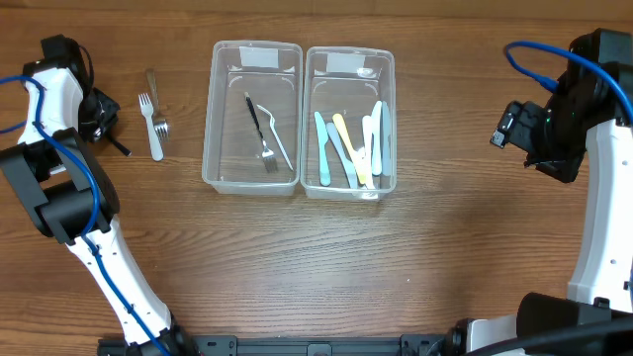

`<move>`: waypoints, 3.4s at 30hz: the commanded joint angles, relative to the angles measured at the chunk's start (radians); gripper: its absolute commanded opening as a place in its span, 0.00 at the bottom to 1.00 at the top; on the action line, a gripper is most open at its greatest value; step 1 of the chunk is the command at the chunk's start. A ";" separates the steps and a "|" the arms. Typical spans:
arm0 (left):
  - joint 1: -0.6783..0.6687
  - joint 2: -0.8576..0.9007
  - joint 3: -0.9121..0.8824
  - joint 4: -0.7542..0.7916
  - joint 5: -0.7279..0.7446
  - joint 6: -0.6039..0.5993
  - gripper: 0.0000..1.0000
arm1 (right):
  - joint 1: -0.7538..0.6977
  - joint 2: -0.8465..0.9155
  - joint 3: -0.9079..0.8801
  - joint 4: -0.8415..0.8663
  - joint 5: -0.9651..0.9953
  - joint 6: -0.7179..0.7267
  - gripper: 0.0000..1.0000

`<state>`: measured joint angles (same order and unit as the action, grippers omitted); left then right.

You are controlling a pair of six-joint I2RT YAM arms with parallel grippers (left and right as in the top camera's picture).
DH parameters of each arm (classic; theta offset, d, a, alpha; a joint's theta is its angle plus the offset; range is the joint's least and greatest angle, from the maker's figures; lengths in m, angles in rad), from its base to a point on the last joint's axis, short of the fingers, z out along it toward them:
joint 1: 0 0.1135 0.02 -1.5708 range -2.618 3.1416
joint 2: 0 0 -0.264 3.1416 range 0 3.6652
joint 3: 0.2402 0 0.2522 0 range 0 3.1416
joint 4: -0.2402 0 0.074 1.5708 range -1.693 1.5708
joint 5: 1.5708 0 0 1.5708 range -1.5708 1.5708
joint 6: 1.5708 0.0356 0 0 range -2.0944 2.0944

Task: Pack container
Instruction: 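Move left gripper to the silver metal fork and close on it, then carry the silver fork into the left container and release, then withdraw left gripper left to the remaining forks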

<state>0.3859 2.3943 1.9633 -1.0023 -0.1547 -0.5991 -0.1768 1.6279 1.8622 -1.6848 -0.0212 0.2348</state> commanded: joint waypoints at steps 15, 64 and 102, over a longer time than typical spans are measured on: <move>-0.047 0.024 0.201 -0.209 0.025 0.048 0.04 | 0.000 -0.010 0.002 0.019 0.001 -0.004 0.83; -0.753 0.100 0.446 -0.469 0.043 0.212 0.32 | 0.000 -0.010 0.002 0.052 0.000 -0.004 0.84; -0.499 -0.797 -0.270 -0.475 -0.008 0.183 1.00 | 0.000 -0.010 0.002 0.061 0.001 -0.008 0.84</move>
<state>-0.1822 1.7069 1.8645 -1.5631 -0.2100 -0.3904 -0.1768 1.6279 1.8622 -1.6318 -0.0212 0.2344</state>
